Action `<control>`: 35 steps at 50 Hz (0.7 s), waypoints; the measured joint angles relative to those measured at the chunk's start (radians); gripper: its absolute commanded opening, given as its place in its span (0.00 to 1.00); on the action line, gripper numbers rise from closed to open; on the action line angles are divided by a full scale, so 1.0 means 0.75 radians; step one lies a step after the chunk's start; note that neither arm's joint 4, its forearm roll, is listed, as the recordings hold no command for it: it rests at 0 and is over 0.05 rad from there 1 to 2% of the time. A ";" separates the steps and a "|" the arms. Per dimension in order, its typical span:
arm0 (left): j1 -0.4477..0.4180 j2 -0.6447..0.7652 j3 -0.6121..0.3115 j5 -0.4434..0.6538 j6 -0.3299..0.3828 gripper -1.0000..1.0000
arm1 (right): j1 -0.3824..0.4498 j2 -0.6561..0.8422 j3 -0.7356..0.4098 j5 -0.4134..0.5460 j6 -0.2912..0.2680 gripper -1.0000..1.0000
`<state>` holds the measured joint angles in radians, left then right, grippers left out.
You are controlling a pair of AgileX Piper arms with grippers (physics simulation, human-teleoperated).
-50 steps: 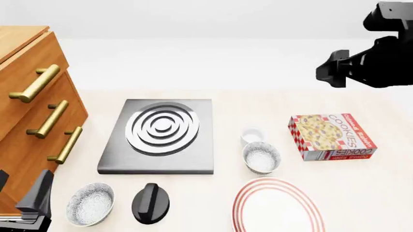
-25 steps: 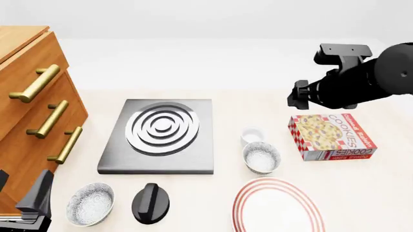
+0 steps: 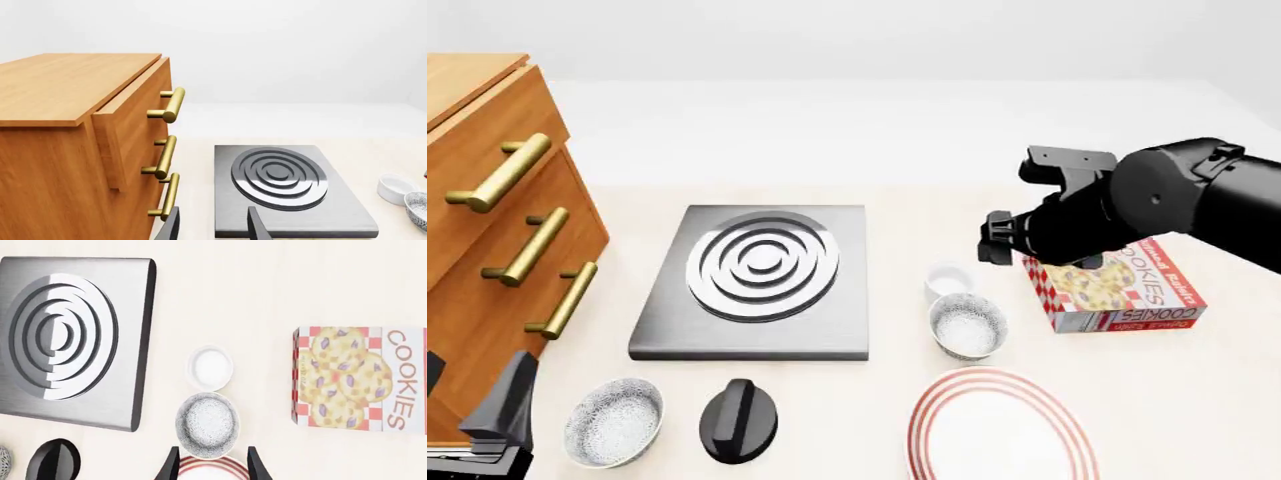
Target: Pick the akita bowl between the plate and the ramekin and place it on the plate.
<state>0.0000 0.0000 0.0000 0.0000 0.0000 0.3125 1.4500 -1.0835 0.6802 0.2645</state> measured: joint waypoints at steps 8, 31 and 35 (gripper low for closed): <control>0.000 0.000 0.000 0.000 0.000 1.00 | 0.020 0.042 0.032 -0.046 0.029 1.00; 0.000 0.000 0.000 0.000 0.000 1.00 | -0.009 0.099 0.110 -0.141 0.047 1.00; 0.000 0.000 0.000 0.000 0.000 1.00 | -0.023 0.107 0.116 -0.151 0.044 1.00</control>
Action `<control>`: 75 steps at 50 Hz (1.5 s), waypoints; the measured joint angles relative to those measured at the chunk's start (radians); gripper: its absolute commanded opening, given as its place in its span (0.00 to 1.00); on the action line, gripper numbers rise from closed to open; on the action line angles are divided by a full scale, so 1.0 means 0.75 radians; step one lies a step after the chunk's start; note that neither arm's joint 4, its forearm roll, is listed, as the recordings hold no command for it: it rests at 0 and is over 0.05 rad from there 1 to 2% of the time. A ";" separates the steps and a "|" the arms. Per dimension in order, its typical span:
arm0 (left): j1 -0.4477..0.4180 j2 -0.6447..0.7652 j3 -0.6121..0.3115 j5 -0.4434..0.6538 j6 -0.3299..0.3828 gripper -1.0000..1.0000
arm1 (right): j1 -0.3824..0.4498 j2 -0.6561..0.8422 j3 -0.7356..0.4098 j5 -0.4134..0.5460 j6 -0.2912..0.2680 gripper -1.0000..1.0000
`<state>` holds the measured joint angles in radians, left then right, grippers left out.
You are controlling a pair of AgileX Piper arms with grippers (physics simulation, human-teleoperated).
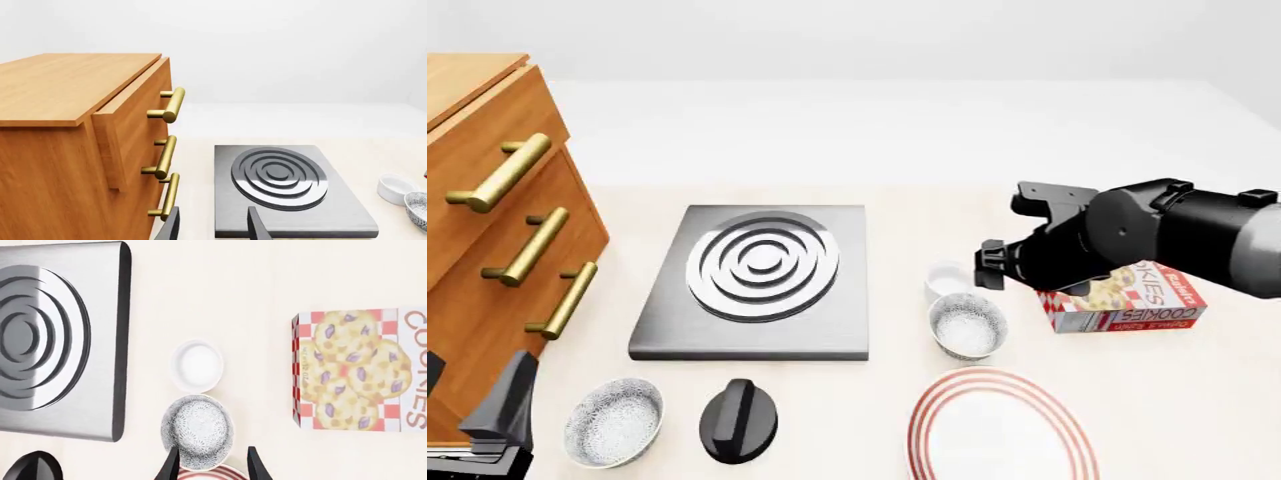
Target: Pick the akita bowl between the plate and the ramekin and place it on the plate.
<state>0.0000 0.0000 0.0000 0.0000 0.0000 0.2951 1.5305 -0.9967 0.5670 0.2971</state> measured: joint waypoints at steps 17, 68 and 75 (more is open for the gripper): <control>0.000 0.000 0.000 0.000 0.000 1.00 | -0.068 0.061 0.018 -0.053 -0.030 1.00; 0.000 0.000 0.000 0.000 0.000 1.00 | -0.102 0.150 0.132 -0.161 -0.099 1.00; 0.000 0.000 0.000 0.000 0.000 1.00 | -0.088 0.174 0.141 -0.180 -0.094 1.00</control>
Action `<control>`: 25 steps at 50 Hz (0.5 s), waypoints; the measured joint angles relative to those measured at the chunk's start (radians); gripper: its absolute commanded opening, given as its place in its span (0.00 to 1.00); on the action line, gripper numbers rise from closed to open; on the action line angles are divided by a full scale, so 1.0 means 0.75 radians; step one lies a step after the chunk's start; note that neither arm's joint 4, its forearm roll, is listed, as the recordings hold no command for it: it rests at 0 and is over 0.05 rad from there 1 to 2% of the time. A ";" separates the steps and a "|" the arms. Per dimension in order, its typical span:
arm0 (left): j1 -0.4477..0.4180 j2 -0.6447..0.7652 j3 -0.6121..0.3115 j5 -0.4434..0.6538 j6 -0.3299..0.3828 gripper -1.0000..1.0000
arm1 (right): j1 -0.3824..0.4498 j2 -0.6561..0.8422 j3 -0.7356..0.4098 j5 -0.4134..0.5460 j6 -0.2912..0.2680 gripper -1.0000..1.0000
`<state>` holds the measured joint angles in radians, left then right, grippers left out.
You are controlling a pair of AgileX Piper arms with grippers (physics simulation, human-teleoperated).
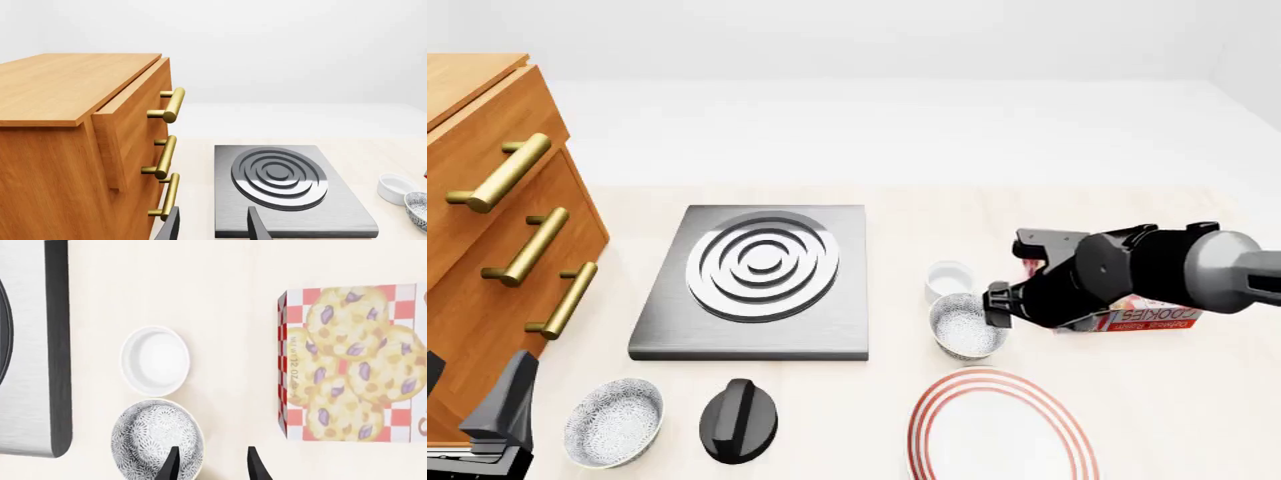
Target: Pick the akita bowl between the plate and the ramekin and place it on the plate.
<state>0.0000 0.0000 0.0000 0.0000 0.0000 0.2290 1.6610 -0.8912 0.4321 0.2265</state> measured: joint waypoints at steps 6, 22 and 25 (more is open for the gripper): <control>0.000 0.000 0.000 0.000 0.000 1.00 | 0.014 0.023 0.007 -0.018 0.007 1.00; 0.000 0.000 0.000 0.000 0.000 1.00 | 0.029 0.061 0.014 -0.047 0.014 1.00; 0.000 0.000 0.000 0.000 0.000 1.00 | 0.031 0.069 0.015 -0.052 0.016 1.00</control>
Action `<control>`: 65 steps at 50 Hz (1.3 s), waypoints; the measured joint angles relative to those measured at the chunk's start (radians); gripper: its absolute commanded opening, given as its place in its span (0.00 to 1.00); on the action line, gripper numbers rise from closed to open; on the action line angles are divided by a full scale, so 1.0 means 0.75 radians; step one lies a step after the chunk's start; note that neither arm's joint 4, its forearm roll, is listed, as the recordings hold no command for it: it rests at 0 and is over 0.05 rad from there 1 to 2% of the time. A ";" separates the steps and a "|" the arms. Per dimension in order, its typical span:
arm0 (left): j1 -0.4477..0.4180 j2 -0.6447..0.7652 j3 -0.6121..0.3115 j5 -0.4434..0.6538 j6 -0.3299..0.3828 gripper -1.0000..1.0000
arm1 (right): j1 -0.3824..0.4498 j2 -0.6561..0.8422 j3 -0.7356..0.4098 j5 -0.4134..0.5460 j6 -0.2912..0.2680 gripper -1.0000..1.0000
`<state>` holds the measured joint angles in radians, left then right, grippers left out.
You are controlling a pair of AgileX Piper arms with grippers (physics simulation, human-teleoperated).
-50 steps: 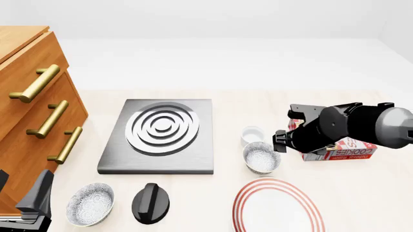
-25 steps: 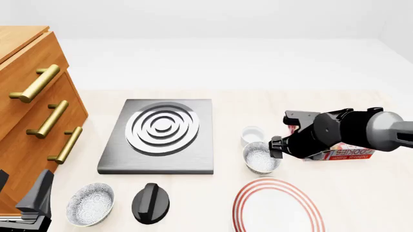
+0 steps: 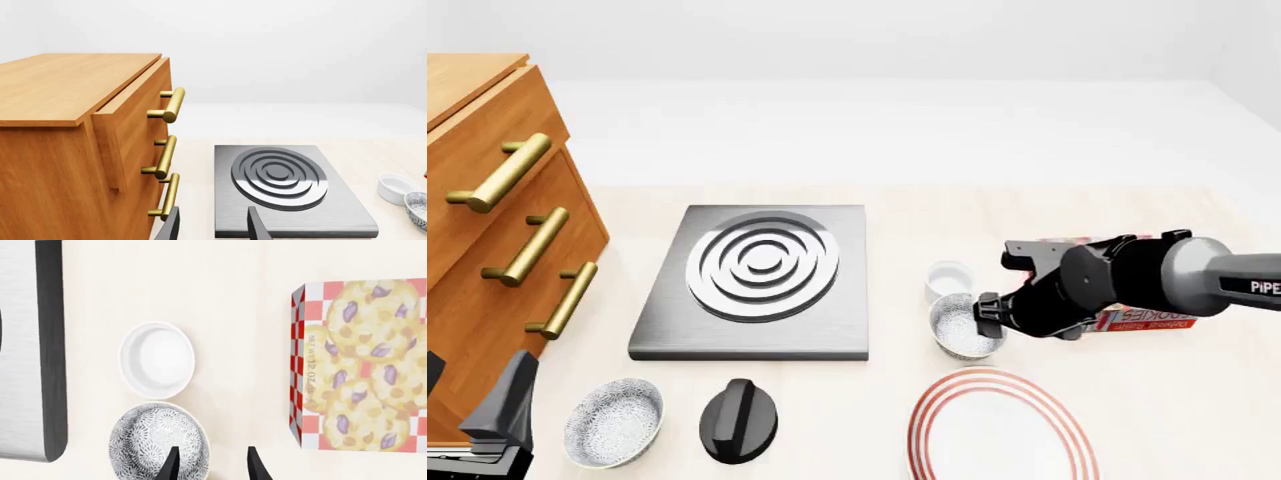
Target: Pick the akita bowl between the plate and the ramekin and place it on the plate.
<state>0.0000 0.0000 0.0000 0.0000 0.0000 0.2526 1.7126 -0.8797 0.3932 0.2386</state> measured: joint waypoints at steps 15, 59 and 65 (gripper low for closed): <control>0.000 0.000 0.000 0.000 0.000 1.00 | 0.008 0.033 0.003 -0.015 0.007 1.00; 0.000 0.000 0.000 0.000 0.000 1.00 | -0.043 -0.234 -0.003 0.109 -0.043 0.00; 0.000 0.000 0.000 0.000 0.000 1.00 | -0.043 -0.309 -0.006 0.156 -0.056 0.00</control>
<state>0.0000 0.0000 0.0000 0.0000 0.0000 0.2206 1.4806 -0.8845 0.5104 0.1963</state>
